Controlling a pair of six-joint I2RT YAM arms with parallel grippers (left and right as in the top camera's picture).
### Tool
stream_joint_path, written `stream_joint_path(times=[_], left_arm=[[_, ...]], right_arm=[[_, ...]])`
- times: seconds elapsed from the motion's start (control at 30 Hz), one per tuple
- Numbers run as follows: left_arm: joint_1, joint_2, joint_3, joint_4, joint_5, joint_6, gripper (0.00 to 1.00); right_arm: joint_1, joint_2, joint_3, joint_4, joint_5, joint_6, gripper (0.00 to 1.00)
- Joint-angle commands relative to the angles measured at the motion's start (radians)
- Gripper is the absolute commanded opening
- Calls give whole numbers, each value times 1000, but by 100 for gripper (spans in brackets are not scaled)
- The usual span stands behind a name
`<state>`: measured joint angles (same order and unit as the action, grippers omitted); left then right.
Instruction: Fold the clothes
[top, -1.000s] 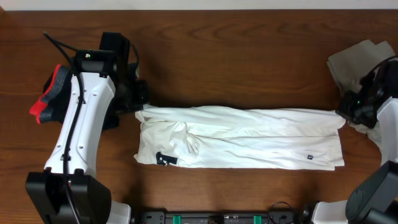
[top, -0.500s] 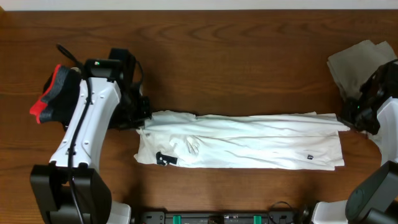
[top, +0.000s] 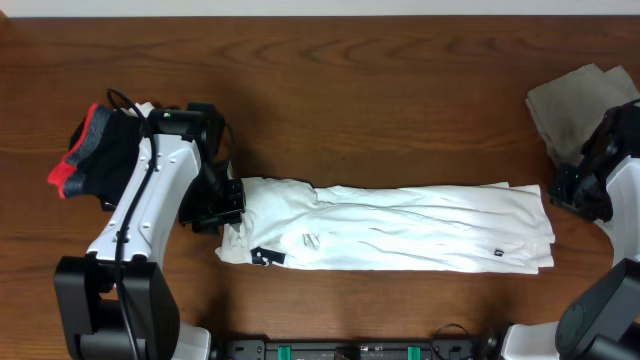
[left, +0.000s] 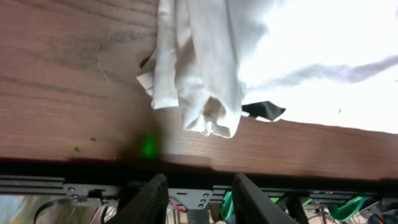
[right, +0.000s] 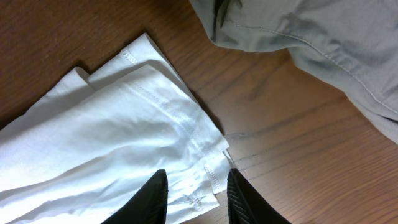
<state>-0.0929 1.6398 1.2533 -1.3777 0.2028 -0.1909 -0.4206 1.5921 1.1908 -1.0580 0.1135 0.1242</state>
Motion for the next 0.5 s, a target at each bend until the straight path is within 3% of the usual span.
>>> stream_joint_path(times=[0.0, 0.23, 0.33, 0.47], left_arm=[[0, -7, -2, -9, -1, -6, 37], [0, -7, -1, 46, 7, -6, 36], [0, -7, -1, 130, 90, -6, 36], [-11, -7, -2, 242, 153, -6, 22]], right_arm=[[-5, -2, 3, -2, 6, 2, 29], [-3, -2, 3, -10, -202, -56, 21], [3, -2, -5, -28, -258, -82, 20], [3, -2, -40, -19, -264, -89, 19]])
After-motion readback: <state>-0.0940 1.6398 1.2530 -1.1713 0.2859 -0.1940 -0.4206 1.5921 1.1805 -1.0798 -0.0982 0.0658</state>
